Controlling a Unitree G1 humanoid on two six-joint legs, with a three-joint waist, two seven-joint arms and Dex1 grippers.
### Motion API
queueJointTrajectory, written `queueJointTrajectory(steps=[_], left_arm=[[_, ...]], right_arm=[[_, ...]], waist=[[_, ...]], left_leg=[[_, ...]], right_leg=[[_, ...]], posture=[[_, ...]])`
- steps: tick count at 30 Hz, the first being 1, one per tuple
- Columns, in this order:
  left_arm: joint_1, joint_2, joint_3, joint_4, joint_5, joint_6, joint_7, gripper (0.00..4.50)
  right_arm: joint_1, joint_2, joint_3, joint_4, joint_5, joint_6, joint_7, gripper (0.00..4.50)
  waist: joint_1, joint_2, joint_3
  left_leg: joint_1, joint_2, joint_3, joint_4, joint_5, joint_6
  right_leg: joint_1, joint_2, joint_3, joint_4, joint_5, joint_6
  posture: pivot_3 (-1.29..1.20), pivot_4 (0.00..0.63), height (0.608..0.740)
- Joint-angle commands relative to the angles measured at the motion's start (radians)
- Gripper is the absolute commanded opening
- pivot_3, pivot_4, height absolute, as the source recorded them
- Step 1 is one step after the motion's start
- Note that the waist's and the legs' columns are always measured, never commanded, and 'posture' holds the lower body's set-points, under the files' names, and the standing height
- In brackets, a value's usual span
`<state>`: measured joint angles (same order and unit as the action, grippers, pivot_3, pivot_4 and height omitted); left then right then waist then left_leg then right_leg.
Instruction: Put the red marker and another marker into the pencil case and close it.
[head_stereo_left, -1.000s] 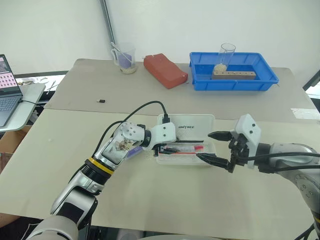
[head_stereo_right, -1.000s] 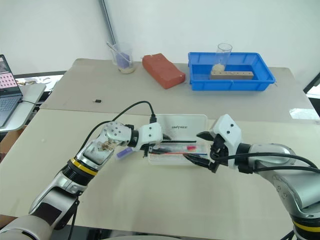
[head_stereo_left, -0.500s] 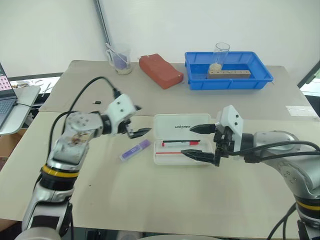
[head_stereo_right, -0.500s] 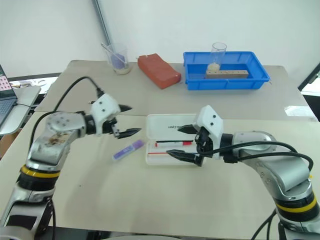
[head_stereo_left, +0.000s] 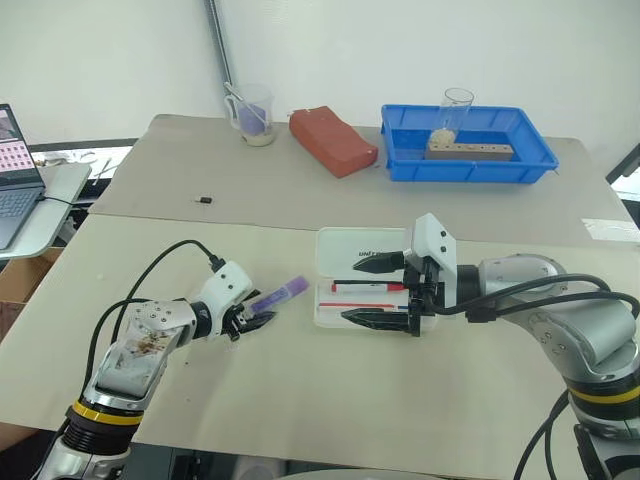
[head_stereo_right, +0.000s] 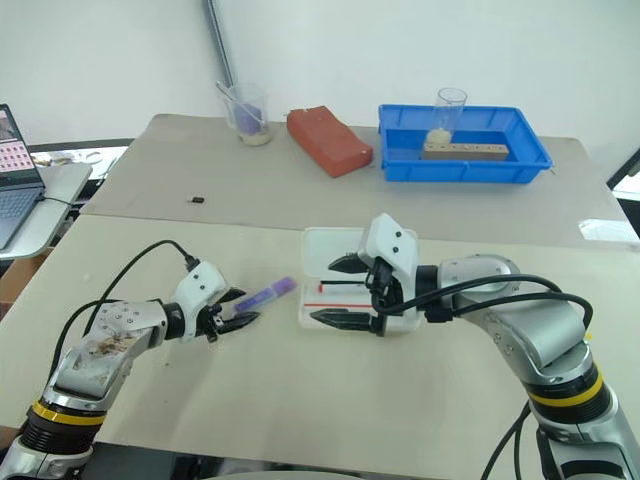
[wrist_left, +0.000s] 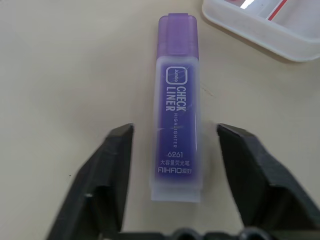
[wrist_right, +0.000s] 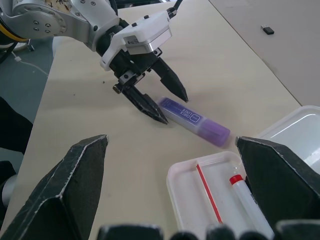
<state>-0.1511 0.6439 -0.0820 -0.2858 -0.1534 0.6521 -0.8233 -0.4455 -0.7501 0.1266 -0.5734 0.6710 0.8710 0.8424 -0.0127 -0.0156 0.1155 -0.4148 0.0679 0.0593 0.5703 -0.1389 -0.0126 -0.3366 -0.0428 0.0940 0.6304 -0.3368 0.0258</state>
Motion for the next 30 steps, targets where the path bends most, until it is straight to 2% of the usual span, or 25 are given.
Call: queueJointTrajectory(steps=[1,2,8,11,15,19,23,30], left_arm=[[0.002,0.02,-0.009,0.009,-0.004,-0.039,-0.016,1.17],[0.0,0.023,-0.01,0.014,-0.003,-0.045,-0.017,0.87],[-0.08,0.076,0.018,0.009,-0.003,-0.074,-0.032,0.89],[-0.157,0.107,0.047,-0.041,-0.07,-0.088,-0.097,0.89],[-0.227,0.143,-0.043,-0.117,-0.102,-0.118,-0.221,0.89],[-0.306,0.094,-0.175,-0.081,-0.054,-0.2,-0.268,0.89],[-0.371,0.011,-0.3,0.044,0.026,-0.308,-0.284,0.89],[-0.431,-0.068,-0.35,0.193,0.085,-0.401,-0.295,0.89]], right_arm=[[0.006,0.008,-0.026,-0.032,0.008,-0.019,-0.01,4.5],[0.007,0.01,-0.027,-0.033,0.009,-0.017,-0.013,4.5],[0.038,-0.012,-0.063,-0.045,0.019,-0.006,-0.023,4.5],[0.078,-0.05,-0.1,-0.042,0.014,-0.008,-0.012,4.5],[0.15,-0.102,-0.145,-0.026,-0.01,-0.028,-0.001,4.5],[0.203,-0.153,-0.169,-0.02,-0.03,-0.037,0.015,4.5],[0.245,-0.179,-0.207,-0.026,-0.022,-0.033,0.02,4.5],[0.288,-0.175,-0.247,-0.06,-0.011,-0.02,-0.008,4.5]], waist=[[-0.001,0.0,0.0],[-0.001,0.0,0.0],[0.001,0.0,0.0],[0.006,-0.001,0.001],[0.003,0.0,0.0],[0.002,0.001,-0.001],[-0.001,-0.001,0.001],[-0.002,-0.002,0.001]], left_leg=[[0.0,0.0,0.0,0.0,0.0,0.0],[0.0,0.0,0.0,0.0,0.0,0.0],[0.0,0.0,0.0,0.0,0.0,0.0],[0.0,0.0,0.001,0.0,0.0,0.0],[-0.001,0.0,0.002,0.0,0.0,0.0],[-0.001,-0.002,0.004,0.0,0.0,0.0],[-0.001,-0.001,0.002,0.001,0.0,0.0],[-0.002,-0.001,0.001,0.002,0.0,0.001]], right_leg=[[0.0,0.0,0.0,0.0,0.0,0.0],[0.001,0.0,0.0,0.0,0.0,0.0],[-0.001,0.0,0.0,0.0,0.0,0.0],[-0.002,0.0,-0.001,0.0,0.0,0.0],[0.0,-0.001,0.0,-0.002,0.0,0.0],[0.002,0.0,0.001,-0.002,0.0,0.0],[0.002,0.004,0.001,-0.001,0.0,0.0],[0.001,0.006,0.003,-0.001,0.0,0.001]], posture=[[0.0,0.15,0.74],[0.0,0.15,0.74],[0.0,0.15,0.74],[0.0,0.15,0.74],[0.0,0.15,0.74],[0.0,0.15,0.74],[0.0,0.15,0.74],[0.0,0.15,0.74]])
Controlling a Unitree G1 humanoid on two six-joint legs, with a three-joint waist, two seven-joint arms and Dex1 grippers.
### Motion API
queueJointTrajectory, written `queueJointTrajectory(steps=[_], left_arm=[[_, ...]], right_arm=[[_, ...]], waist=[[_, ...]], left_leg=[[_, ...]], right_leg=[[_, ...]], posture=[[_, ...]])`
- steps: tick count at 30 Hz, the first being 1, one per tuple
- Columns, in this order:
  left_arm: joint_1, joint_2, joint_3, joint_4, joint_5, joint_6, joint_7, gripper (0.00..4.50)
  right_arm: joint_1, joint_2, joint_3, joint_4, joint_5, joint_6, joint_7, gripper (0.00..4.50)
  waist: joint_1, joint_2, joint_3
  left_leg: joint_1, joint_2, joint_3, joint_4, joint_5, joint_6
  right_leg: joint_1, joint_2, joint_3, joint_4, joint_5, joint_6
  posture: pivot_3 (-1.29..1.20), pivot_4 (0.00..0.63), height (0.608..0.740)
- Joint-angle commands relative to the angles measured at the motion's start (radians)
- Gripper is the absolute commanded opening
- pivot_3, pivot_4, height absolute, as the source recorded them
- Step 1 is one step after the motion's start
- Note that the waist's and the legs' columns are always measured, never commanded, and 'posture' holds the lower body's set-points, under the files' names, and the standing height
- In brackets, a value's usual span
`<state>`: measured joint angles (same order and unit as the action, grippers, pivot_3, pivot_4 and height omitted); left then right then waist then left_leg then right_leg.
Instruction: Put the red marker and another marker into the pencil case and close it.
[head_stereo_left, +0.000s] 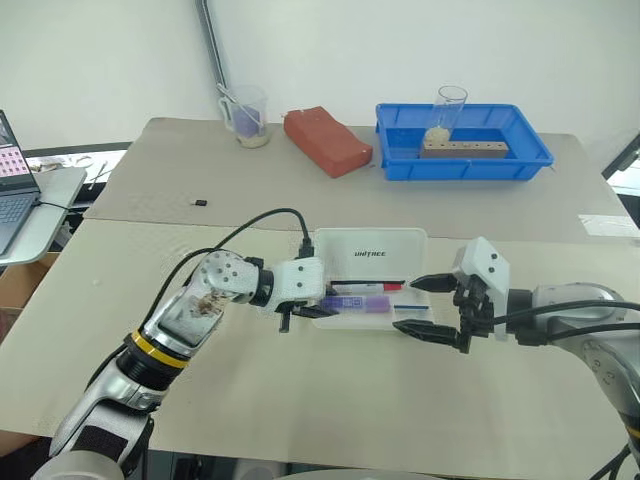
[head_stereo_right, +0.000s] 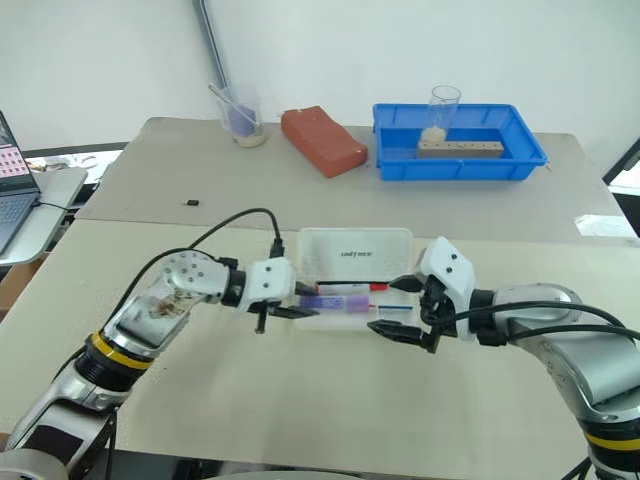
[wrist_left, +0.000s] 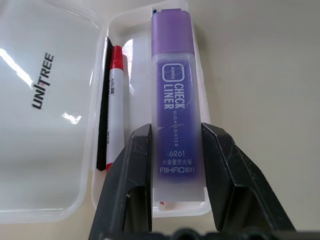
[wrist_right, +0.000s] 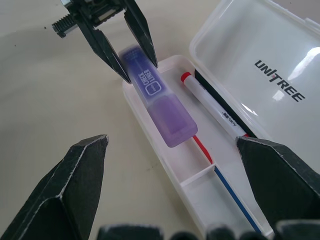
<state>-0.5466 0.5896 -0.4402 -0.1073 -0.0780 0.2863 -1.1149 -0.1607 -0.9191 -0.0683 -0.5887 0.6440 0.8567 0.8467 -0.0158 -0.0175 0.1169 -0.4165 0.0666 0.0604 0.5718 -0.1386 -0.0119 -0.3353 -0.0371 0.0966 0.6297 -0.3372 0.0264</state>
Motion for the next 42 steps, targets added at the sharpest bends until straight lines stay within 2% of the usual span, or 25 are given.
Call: queueJointTrajectory(steps=[1,5,12,13,17,21,24,28,42], left_arm=[[-0.037,-0.019,0.006,0.022,0.013,-0.041,-0.008,0.89],[-0.038,-0.038,0.0,0.052,0.027,-0.063,-0.013,0.89],[-0.035,-0.062,0.005,0.046,0.019,-0.046,-0.018,4.31],[-0.034,-0.064,0.005,0.042,0.018,-0.042,-0.018,4.42],[-0.025,-0.06,0.025,-0.005,-0.008,-0.023,-0.027,4.42],[-0.017,-0.111,0.105,-0.092,-0.137,0.048,-0.003,4.42],[-0.001,-0.144,0.133,-0.132,-0.177,0.023,0.009,4.42],[-0.008,-0.18,0.144,-0.17,-0.213,0.007,0.02,4.42],[0.013,-0.167,0.136,-0.208,-0.215,0.001,0.058,4.42]], right_arm=[[0.009,-0.005,-0.057,-0.05,0.018,-0.004,-0.018,4.5],[0.026,0.007,-0.067,-0.064,0.02,-0.003,-0.045,4.5],[0.039,0.0,-0.077,-0.051,0.013,-0.012,-0.058,4.5],[0.042,-0.002,-0.082,-0.043,0.01,-0.014,-0.059,4.5],[0.073,-0.041,-0.118,0.017,-0.035,-0.04,-0.039,4.5],[0.134,-0.129,-0.163,0.155,-0.139,-0.105,-0.004,4.5],[0.17,-0.151,-0.192,0.253,-0.174,-0.146,0.021,4.5],[0.199,-0.191,-0.158,0.399,-0.276,-0.228,0.052,4.5],[-0.062,-0.095,0.047,0.758,-0.398,-0.303,0.139,4.5]], waist=[[0.002,0.0,0.0],[0.002,0.0,0.0],[0.004,0.0,0.0],[0.004,0.0,0.0],[0.004,0.0,0.0],[0.009,0.0,0.0],[0.006,0.001,-0.001],[0.003,0.003,-0.001],[0.005,0.006,-0.001]], left_leg=[[0.0,0.0,0.0,0.0,0.0,0.0],[0.0,0.0,0.0,0.001,0.0,0.0],[0.0,0.0,0.0,0.001,0.0,0.0],[0.0,0.0,0.0,0.001,0.0,0.0],[0.0,0.0,0.0,0.001,0.0,0.0],[0.0,-0.001,0.0,0.002,0.0,0.0],[0.0,-0.001,0.0,0.002,0.0,0.0],[0.001,-0.001,0.0,0.002,0.0,0.0],[0.003,-0.001,0.0,0.004,0.0,0.0]], right_leg=[[0.0,0.0,0.0,0.0,0.0,0.0],[0.001,0.0,0.0,0.0,0.0,0.001],[0.001,0.0,0.0,0.0,0.0,0.001],[0.001,0.0,0.0,0.0,0.0,0.001],[0.001,0.0,0.0,0.0,0.0,0.001],[0.002,-0.001,-0.001,0.0,0.0,0.001],[0.003,-0.001,-0.001,0.0,0.0,0.002],[0.003,0.0,-0.001,0.0,0.0,0.002],[0.006,0.0,0.0,0.0,0.0,0.002]], posture=[[0.0,0.15,0.74],[0.0,0.15,0.74],[0.0,0.15,0.74],[0.0,0.15,0.74],[0.0,0.15,0.74],[0.0,0.15,0.74],[0.0,0.15,0.74],[0.0,0.15,0.74],[0.0,0.15,0.74]])
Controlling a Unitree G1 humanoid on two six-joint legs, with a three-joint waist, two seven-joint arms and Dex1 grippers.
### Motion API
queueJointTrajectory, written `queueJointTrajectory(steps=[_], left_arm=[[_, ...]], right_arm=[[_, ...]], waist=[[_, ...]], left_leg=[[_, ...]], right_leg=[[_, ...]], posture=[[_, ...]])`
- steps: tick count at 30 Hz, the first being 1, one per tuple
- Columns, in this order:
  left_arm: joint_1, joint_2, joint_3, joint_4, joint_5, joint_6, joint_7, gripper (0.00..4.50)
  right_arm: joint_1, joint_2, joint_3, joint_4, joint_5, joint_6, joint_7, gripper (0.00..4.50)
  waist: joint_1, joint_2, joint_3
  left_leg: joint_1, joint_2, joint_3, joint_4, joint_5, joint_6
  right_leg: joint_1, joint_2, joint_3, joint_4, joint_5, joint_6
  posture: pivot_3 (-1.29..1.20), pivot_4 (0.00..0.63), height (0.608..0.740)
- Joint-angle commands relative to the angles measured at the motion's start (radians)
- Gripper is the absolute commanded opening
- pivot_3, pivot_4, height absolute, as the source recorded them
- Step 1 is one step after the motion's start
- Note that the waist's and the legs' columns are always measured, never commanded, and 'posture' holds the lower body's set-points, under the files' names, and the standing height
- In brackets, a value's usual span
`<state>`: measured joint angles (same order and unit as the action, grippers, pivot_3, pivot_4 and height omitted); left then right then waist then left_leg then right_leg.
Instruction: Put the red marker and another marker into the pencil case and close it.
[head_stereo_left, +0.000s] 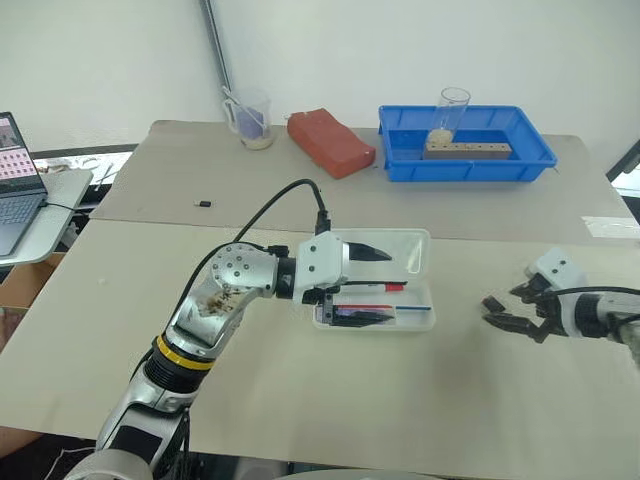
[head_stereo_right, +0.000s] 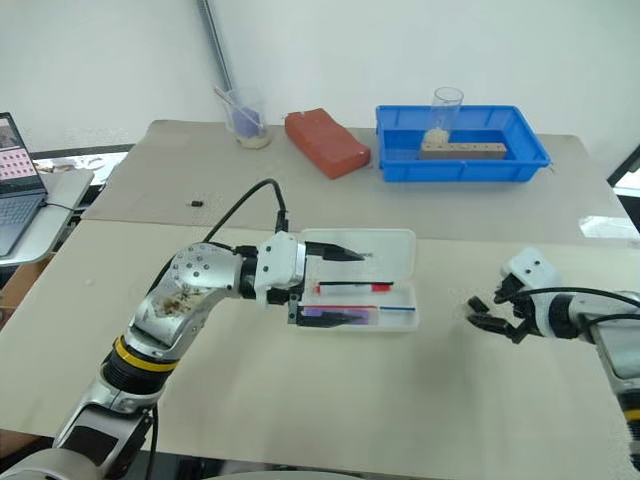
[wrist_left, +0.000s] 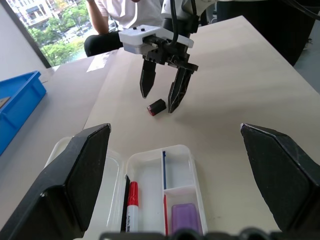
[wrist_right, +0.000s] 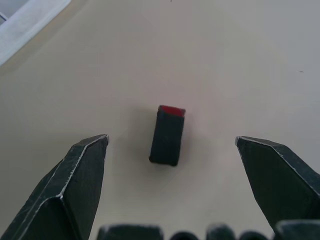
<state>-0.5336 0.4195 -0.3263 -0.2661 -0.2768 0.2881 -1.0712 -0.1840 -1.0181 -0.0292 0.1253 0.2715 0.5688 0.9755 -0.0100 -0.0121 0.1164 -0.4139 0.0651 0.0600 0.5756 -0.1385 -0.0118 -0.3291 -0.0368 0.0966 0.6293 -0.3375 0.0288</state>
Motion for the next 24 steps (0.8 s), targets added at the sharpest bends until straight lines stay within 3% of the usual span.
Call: queueJointTrajectory(steps=[1,3,6,16,24], left_arm=[[0.002,0.006,0.023,-0.054,-0.018,0.002,0.017,4.42],[0.004,0.01,0.024,-0.06,-0.018,0.006,0.023,4.42],[0.014,0.016,0.026,-0.062,-0.015,0.001,0.028,4.5],[0.012,0.023,0.025,-0.059,-0.018,-0.001,0.026,4.5],[0.024,0.082,0.031,-0.054,-0.03,0.012,-0.027,4.5]], right_arm=[[-0.056,0.015,0.017,0.069,-0.04,-0.017,0.0,4.5],[-0.077,0.028,0.024,0.104,-0.056,-0.021,-0.008,4.5],[-0.085,0.032,0.023,0.119,-0.058,-0.018,0.007,3.73],[-0.039,0.015,0.004,0.006,-0.036,-0.037,0.077,0.36],[-0.099,0.043,0.074,-0.278,-0.012,-0.11,0.174,0.27]], waist=[[-0.002,0.0,0.0],[-0.003,0.0,0.0],[-0.003,0.0,0.0],[-0.003,0.0,0.0],[-0.011,0.004,0.002]], left_leg=[[0.0,0.0,0.0,0.0,0.0,0.0],[0.001,0.0,0.0,0.001,0.0,0.0],[0.006,0.0,0.0,0.001,0.0,0.0],[0.008,0.0,0.0,0.001,-0.001,0.0],[0.008,0.001,0.0,0.0,-0.001,0.0]], right_leg=[[0.001,0.0,0.0,0.0,0.0,0.0],[0.002,0.0,0.0,0.0,0.0,0.0],[0.007,0.0,0.0,-0.001,0.0,0.001],[0.009,0.0,-0.001,-0.002,0.0,0.001],[0.008,0.0,0.0,-0.001,-0.001,0.003]], posture=[[0.0,0.15,0.74],[0.0,0.15,0.74],[0.0,0.15,0.74],[0.0,0.15,0.74],[0.0,0.15,0.74]])
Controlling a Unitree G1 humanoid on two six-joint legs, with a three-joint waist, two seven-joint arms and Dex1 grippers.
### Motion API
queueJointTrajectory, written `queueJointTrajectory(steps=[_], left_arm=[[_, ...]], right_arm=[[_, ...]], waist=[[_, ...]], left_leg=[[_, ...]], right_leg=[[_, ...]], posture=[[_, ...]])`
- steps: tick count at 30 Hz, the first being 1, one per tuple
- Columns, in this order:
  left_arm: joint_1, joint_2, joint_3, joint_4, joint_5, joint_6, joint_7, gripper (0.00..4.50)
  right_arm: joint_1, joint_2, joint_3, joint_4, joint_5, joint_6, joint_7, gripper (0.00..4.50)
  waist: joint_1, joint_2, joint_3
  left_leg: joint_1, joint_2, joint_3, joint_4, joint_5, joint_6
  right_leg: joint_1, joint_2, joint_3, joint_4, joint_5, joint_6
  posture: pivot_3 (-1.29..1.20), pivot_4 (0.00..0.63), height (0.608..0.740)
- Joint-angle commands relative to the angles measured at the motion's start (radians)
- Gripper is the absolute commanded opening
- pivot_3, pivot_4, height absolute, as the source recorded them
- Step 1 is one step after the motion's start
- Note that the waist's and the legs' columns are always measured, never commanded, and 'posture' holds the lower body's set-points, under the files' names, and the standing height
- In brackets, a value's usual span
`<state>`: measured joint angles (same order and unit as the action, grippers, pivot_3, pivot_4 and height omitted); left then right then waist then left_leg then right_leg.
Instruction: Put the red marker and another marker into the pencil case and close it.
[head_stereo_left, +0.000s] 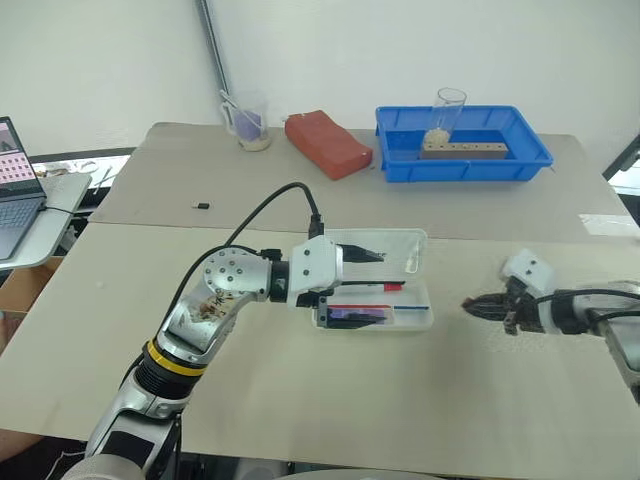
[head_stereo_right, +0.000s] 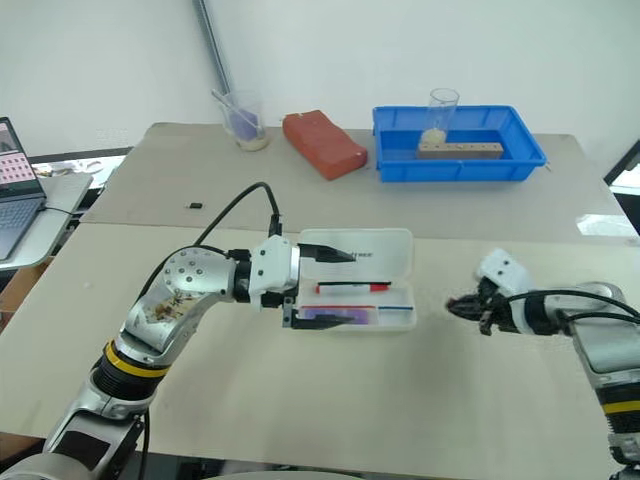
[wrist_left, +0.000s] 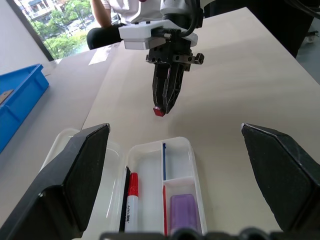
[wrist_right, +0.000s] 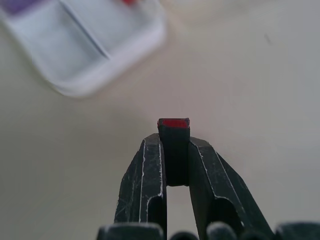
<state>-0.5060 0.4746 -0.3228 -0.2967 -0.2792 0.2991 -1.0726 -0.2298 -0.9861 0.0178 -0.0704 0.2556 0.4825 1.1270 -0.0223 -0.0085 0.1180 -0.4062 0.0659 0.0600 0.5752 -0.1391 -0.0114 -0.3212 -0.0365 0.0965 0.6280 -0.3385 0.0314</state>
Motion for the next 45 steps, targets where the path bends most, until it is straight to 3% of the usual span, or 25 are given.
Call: queueJointTrajectory(steps=[1,10,18,20,29,34,37,40,45], left_arm=[[-0.001,0.042,0.026,-0.029,-0.029,0.008,-0.037,4.5],[0.033,0.112,0.029,-0.077,-0.046,0.038,-0.057,4.5],[0.056,0.12,0.032,-0.107,-0.043,0.05,-0.025,4.5],[0.059,0.121,0.03,-0.108,-0.043,0.051,-0.022,4.5],[0.057,0.141,0.035,-0.094,-0.045,0.051,-0.037,4.5],[0.096,0.271,0.109,-0.009,-0.055,0.055,-0.109,4.5],[0.034,0.223,0.199,0.172,-0.059,0.079,0.005,4.5],[-0.098,0.103,0.29,0.356,-0.088,0.157,0.156,3.68],[-0.271,-0.03,0.298,0.662,-0.037,0.149,0.249,1.43]], right_arm=[[-0.07,0.01,0.05,-0.094,-0.006,-0.029,0.037,0.27],[-0.189,0.056,0.219,-0.077,-0.076,-0.09,0.128,0.27],[-0.201,0.071,0.229,-0.039,-0.095,-0.116,0.144,0.27],[-0.207,0.078,0.231,-0.025,-0.102,-0.124,0.141,1.31],[-0.203,0.077,0.176,-0.055,-0.039,-0.059,0.143,4.43],[-0.221,0.124,-0.013,-0.194,0.151,0.201,0.011,4.48],[-0.194,0.176,-0.1,-0.285,0.206,0.297,-0.112,4.48],[-0.163,0.214,-0.124,-0.357,0.197,0.324,-0.219,4.5],[-0.219,0.271,-0.153,-0.445,0.261,0.414,-0.338,4.5]], waist=[[0.001,0.0,0.0],[0.014,-0.002,0.001],[0.01,-0.003,0.002],[0.008,-0.003,0.002],[0.01,-0.003,0.002],[0.001,-0.003,0.003],[0.006,-0.002,0.003],[0.025,-0.004,0.003],[0.032,-0.005,0.002]], left_leg=[[0.0,0.0,0.0,0.0,0.0,0.0],[-0.002,-0.001,0.001,0.0,0.0,0.0],[-0.001,0.0,0.001,0.0,0.0,0.0],[-0.001,0.0,0.001,0.0,0.0,0.0],[-0.001,0.0,0.001,0.0,0.0,0.0],[-0.001,0.001,0.001,-0.001,0.0,0.0],[0.0,0.001,0.0,-0.002,0.0,0.0],[0.0,0.001,0.0,-0.001,0.0,0.0],[-0.011,-0.002,0.0,0.002,0.0,0.0]], right_leg=[[0.0,0.0,0.0,0.0,0.0,0.0],[-0.001,-0.002,-0.001,0.0,0.001,-0.002],[-0.001,-0.002,-0.001,0.0,0.001,-0.002],[-0.001,-0.002,-0.001,0.0,0.001,-0.002],[-0.001,-0.002,-0.001,0.0,0.001,-0.002],[-0.002,-0.002,0.0,0.001,0.001,-0.003],[-0.003,-0.001,-0.001,0.002,0.0,-0.004],[-0.007,-0.003,-0.005,0.002,0.0,-0.003],[-0.013,-0.004,-0.002,0.003,0.002,0.0]], posture=[[0.0,0.15,0.74],[0.0,0.15,0.74],[0.0,0.15,0.74],[0.0,0.15,0.74],[0.0,0.15,0.74],[0.0,0.15,0.74],[0.0,0.15,0.74],[0.0,0.15,0.74],[0.0,0.15,0.74]])
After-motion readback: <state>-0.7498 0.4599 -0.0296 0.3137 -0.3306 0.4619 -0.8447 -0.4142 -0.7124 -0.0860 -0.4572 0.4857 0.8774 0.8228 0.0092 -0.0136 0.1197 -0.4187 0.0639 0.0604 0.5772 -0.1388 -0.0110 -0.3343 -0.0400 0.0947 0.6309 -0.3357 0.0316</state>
